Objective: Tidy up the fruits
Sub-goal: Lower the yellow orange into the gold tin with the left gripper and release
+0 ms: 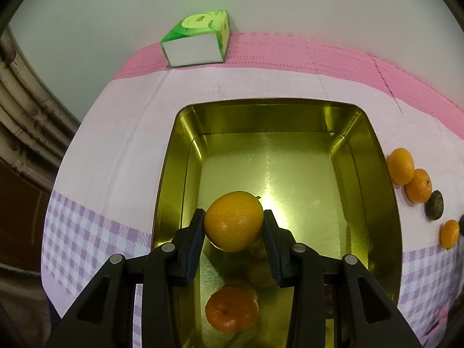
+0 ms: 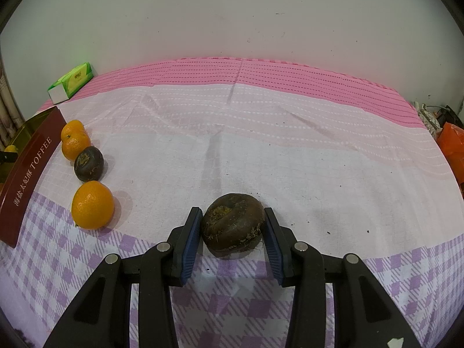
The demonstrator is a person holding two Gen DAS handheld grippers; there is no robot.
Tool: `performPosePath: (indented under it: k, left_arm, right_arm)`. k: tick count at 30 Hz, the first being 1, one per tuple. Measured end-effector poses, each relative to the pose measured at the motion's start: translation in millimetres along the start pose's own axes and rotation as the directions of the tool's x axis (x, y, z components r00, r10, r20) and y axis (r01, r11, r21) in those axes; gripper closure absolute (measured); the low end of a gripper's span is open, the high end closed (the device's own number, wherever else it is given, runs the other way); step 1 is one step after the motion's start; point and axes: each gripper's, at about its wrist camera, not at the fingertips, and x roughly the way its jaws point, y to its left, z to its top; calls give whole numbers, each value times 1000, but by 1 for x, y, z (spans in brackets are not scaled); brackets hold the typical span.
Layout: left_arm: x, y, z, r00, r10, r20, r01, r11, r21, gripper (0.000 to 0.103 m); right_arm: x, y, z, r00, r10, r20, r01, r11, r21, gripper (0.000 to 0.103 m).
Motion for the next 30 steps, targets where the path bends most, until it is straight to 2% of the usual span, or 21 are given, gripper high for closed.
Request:
performPosePath:
  k: [14, 30]
  left_arm:
    - [7, 4, -3, 1000, 17, -19, -17, 1000, 5, 63]
    - [-15, -3, -9, 999, 40, 30, -41, 998, 56, 61]
  right_arm:
    - [0, 0, 0, 1000, 0, 0, 0, 1000, 0, 64]
    - [0, 0, 0, 1000, 0, -1, 0, 1000, 0, 64]
